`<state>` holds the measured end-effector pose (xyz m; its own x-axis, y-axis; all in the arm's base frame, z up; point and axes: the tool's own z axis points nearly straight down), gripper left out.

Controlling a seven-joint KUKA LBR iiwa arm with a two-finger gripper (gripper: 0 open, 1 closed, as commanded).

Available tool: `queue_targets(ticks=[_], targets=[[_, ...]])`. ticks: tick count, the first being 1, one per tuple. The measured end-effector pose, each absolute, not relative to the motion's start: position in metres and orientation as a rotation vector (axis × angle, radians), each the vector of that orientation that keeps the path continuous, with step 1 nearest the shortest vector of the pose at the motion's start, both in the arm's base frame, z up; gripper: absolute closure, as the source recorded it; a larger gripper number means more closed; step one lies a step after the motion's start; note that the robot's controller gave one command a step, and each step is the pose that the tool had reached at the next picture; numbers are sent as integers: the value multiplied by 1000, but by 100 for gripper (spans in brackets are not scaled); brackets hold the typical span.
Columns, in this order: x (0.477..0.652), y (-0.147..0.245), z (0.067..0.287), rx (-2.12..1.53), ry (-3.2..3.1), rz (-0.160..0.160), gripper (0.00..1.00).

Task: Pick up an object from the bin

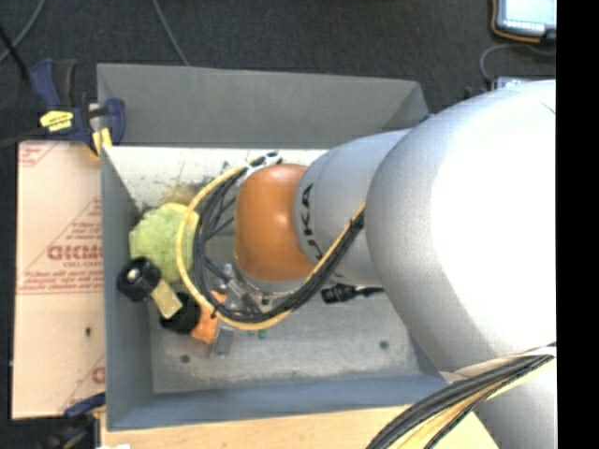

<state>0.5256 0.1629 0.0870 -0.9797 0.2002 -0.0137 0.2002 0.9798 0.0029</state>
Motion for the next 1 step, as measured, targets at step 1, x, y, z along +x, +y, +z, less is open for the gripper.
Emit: queue_targets(ticks=[1], targets=[[525,162,93,314,3112,1,100]])
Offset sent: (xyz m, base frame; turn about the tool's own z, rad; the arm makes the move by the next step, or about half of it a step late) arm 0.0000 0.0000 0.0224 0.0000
